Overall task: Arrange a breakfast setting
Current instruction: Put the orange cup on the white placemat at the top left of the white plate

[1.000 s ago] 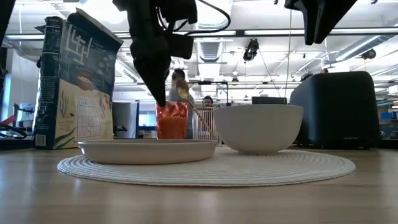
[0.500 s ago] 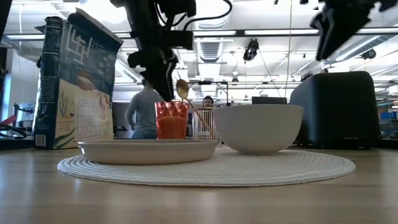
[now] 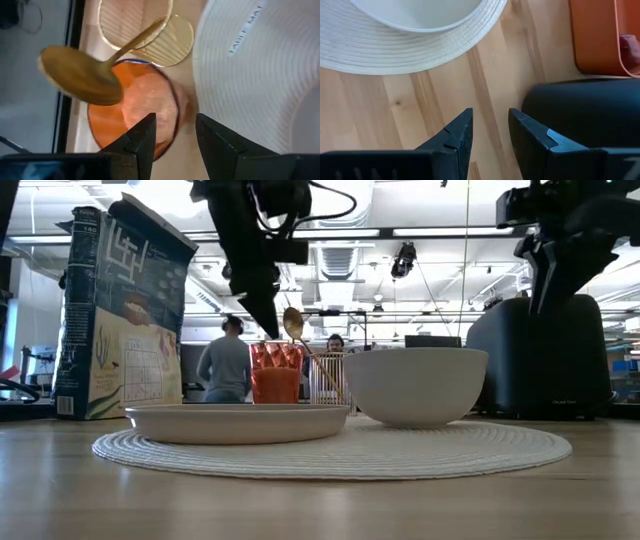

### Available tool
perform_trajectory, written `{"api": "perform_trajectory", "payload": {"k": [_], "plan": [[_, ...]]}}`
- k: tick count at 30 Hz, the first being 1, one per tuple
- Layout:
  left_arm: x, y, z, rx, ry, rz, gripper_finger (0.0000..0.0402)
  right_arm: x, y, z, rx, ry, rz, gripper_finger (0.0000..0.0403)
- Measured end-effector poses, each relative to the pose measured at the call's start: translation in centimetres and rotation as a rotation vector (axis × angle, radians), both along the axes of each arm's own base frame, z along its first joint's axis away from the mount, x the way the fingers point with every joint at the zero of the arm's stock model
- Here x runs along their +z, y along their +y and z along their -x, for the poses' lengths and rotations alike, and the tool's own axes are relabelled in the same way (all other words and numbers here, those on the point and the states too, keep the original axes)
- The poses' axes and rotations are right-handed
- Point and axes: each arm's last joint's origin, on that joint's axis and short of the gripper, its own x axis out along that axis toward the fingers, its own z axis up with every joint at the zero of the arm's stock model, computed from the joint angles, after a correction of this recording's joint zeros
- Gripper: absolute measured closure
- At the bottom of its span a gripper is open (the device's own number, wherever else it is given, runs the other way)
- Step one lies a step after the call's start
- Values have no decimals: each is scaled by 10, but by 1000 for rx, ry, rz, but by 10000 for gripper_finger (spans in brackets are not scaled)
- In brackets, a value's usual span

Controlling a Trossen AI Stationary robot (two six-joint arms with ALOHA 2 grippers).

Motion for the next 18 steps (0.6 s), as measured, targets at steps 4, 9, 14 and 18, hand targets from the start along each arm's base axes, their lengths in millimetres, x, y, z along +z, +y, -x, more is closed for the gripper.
{"api": "perform_trajectory", "payload": {"k": [4, 9, 14, 18], "plan": [[-1, 9, 1, -4, -26, 130, 280, -1, 0, -2, 1, -5, -1, 287], [-4, 17, 4, 20, -15, 114, 280, 0, 1, -2, 9, -7, 0, 287], [-10, 21, 6, 30, 2, 132, 280, 0, 1, -2, 10, -9, 0, 287], [-18, 23, 5, 19, 19, 139, 280, 0, 1, -2, 10, -12, -1, 287]]}}
